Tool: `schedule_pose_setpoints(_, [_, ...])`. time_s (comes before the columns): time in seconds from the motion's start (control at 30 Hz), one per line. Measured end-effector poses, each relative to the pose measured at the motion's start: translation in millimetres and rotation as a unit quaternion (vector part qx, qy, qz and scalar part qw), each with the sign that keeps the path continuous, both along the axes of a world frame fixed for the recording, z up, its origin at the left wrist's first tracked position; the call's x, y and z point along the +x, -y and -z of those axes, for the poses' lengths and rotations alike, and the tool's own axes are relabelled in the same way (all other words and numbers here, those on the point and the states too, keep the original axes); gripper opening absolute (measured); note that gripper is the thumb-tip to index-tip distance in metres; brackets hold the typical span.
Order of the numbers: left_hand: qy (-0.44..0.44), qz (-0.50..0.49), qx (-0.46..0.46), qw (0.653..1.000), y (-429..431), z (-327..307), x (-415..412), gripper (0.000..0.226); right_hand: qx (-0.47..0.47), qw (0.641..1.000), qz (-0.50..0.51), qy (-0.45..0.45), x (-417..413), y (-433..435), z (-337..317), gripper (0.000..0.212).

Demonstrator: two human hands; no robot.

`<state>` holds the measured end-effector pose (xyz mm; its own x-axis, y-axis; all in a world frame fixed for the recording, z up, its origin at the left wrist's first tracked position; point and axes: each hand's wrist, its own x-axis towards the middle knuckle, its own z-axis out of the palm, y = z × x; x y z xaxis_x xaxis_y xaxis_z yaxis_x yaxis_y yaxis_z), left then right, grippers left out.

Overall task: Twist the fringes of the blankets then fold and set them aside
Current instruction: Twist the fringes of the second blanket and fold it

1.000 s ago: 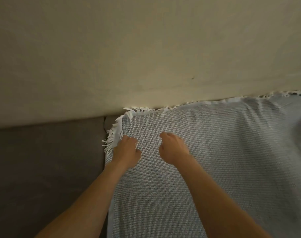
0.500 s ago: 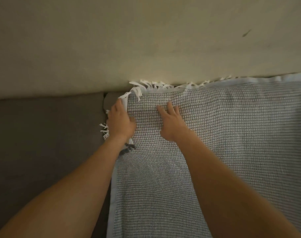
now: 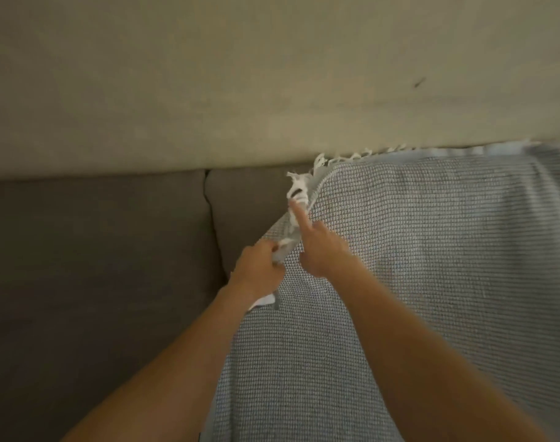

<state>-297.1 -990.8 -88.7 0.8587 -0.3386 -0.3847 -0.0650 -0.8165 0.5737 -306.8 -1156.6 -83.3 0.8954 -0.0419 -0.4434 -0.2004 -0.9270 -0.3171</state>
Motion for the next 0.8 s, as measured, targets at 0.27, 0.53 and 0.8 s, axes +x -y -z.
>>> schedule_pose_setpoints(0.27, [0.048, 0.098, 0.053, 0.993, -19, -105, -67, 0.013, -0.152, 0.974, -0.128, 0.111, -99, -24, -78, 0.023])
schedule_pose_setpoints(0.53, [0.159, -0.045, 0.004, 0.986, -56, -191, -122, 0.022, -0.131, 0.989, -0.065, 0.022, -189, -27, -148, 0.024])
schedule_pose_setpoints(0.8, [0.255, -0.255, -0.033, 0.932, -102, -233, -143, 0.023, -0.2, 0.976, 0.01, -0.087, -239, 2, -199, 0.035])
